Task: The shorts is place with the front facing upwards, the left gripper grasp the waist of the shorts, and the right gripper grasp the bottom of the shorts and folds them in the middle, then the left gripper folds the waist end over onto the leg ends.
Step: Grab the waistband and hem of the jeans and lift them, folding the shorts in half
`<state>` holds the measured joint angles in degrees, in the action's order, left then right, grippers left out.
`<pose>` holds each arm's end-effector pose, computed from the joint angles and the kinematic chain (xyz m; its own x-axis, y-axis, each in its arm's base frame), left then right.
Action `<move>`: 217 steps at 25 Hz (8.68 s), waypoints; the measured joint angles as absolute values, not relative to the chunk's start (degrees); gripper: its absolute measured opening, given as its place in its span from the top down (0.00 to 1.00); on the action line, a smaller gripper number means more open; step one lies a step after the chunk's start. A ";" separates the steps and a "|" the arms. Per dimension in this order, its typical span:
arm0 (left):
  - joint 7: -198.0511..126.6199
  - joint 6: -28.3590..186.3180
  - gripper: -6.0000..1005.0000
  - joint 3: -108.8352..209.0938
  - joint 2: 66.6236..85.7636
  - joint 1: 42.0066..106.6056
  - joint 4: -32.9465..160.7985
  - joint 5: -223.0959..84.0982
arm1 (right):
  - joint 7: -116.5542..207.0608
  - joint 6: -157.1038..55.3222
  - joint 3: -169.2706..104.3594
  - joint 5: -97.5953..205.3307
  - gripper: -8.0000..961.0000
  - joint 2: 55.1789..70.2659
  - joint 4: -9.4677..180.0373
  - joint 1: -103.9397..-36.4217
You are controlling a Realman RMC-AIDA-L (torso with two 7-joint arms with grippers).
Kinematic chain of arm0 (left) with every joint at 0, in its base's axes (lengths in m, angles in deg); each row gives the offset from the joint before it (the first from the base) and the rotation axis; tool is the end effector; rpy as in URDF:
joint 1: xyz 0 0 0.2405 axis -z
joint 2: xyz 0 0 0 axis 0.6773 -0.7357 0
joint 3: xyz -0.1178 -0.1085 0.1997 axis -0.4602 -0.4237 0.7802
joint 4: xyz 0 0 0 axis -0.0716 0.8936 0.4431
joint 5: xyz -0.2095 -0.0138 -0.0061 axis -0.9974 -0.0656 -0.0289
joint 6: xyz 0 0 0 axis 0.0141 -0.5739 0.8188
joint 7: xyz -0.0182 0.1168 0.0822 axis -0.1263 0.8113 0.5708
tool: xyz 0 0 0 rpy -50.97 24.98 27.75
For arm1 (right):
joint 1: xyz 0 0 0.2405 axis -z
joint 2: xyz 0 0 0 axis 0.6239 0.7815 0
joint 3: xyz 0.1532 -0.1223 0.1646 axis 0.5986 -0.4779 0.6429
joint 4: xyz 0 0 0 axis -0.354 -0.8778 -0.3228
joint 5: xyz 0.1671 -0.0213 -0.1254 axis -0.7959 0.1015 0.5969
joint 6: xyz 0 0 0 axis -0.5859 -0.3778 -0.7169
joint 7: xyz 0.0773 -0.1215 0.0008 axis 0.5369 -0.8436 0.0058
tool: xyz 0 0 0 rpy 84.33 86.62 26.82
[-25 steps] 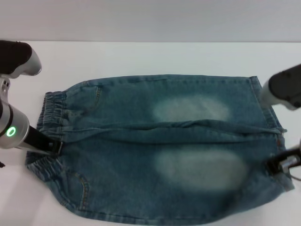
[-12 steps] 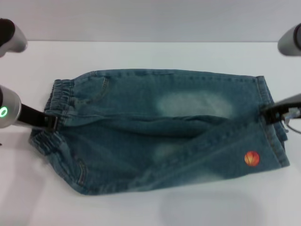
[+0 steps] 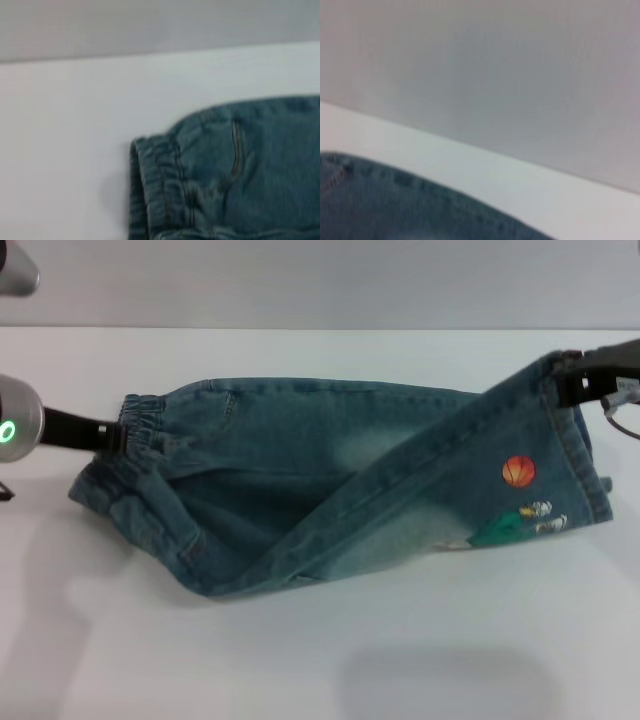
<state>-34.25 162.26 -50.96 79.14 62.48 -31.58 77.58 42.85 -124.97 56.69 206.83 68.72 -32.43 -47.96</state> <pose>-0.2089 0.3500 0.0477 0.4951 0.8166 0.2968 0.7246 -0.1997 -0.6596 0.1449 0.3186 0.0516 0.7500 -0.5574 -0.3562 -0.5931 -0.3283 -0.7352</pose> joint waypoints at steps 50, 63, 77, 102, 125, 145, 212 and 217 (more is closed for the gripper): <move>-32.96 151.62 0.97 -51.23 79.31 63.26 -29.51 74.16 | 53.51 -124.66 57.44 206.66 0.54 68.92 -17.92 -47.66; -32.88 151.63 0.97 -50.96 79.32 63.57 -29.59 73.94 | 53.65 -122.96 56.44 205.90 0.56 68.92 -12.80 -50.12; -32.77 151.62 0.97 -50.56 79.22 63.74 -29.50 73.96 | 53.36 -120.57 56.65 203.51 0.58 68.92 -6.71 -52.98; -32.14 151.97 0.97 -50.53 79.22 64.24 -29.06 73.54 | 51.85 -120.34 56.55 201.54 0.61 68.77 -2.46 -55.66; -32.38 150.84 0.97 -50.01 79.32 64.79 -27.92 73.28 | 49.67 -121.73 57.62 202.68 0.99 68.46 -8.13 -54.91; -33.23 143.25 0.97 -51.06 79.28 64.42 -27.70 73.29 | 47.11 -122.13 65.68 206.77 0.99 68.61 -22.01 -50.87; -32.76 109.30 0.34 -41.90 79.04 68.24 -6.19 72.65 | 38.80 -56.93 61.76 205.52 0.23 69.32 16.18 -50.73; -32.75 113.62 0.21 -42.54 78.95 67.20 -7.94 72.69 | 44.23 -49.65 57.63 205.32 0.26 69.21 26.83 -54.55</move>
